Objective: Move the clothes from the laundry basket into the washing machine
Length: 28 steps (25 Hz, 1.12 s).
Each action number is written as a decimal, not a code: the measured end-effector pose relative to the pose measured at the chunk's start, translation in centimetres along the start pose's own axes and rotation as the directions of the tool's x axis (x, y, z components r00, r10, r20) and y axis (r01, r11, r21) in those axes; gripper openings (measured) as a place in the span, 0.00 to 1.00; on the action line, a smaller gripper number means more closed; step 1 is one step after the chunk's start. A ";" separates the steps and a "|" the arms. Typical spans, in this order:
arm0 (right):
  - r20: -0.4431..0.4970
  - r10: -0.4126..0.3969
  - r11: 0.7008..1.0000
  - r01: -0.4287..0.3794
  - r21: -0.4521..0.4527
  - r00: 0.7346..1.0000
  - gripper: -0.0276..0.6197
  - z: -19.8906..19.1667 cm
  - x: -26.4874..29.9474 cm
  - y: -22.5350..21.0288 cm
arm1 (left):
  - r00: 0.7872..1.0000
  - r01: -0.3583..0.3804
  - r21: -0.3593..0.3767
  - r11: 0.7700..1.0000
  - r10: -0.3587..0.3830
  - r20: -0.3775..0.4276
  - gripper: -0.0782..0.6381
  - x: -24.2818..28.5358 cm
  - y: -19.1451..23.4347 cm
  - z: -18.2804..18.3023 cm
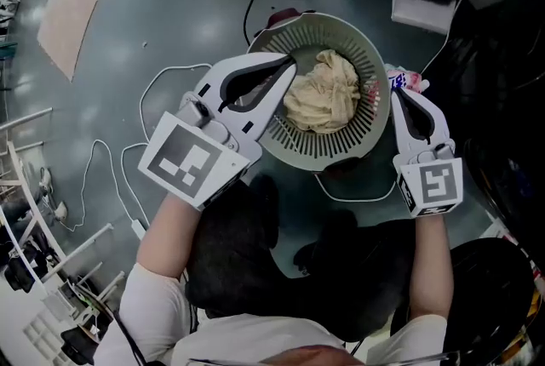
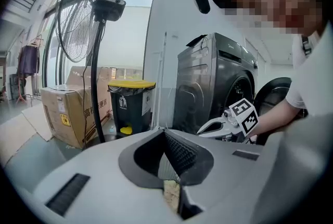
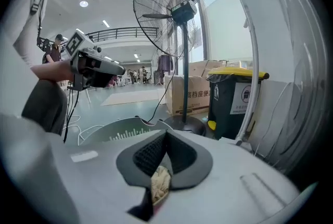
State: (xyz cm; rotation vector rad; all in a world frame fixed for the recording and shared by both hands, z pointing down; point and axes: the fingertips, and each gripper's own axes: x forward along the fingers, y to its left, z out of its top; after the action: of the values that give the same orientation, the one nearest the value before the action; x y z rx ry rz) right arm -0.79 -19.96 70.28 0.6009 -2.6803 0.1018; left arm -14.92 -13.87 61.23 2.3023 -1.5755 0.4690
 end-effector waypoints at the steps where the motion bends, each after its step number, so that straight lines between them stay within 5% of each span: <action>1: -0.006 0.004 1.000 -0.004 -0.006 1.000 0.06 -0.2 0.1 0.0 | 1.000 -0.003 0.000 1.000 0.003 0.000 0.12 0.0 0.1 -0.1; 7: -0.018 0.035 0.999 -0.036 -0.037 0.999 0.06 -0.6 1.2 0.7 | 0.998 -0.044 0.010 0.999 0.044 0.046 0.12 0.2 1.5 0.2; 16: 0.044 0.067 0.998 -0.068 0.018 0.997 0.06 0.6 0.3 0.8 | 0.998 -0.025 0.053 0.998 0.022 0.056 0.12 0.9 0.9 0.7; 28: -0.003 0.140 0.990 -0.140 -0.025 0.990 0.06 -0.8 1.5 1.6 | 0.998 0.011 0.108 0.994 -0.017 0.061 0.12 1.7 -0.3 0.6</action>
State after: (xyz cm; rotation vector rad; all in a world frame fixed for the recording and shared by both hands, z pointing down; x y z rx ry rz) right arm -2.46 -19.01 71.58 0.4041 -2.7162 0.1060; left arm -14.00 -15.43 61.37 2.4288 -1.5984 0.4951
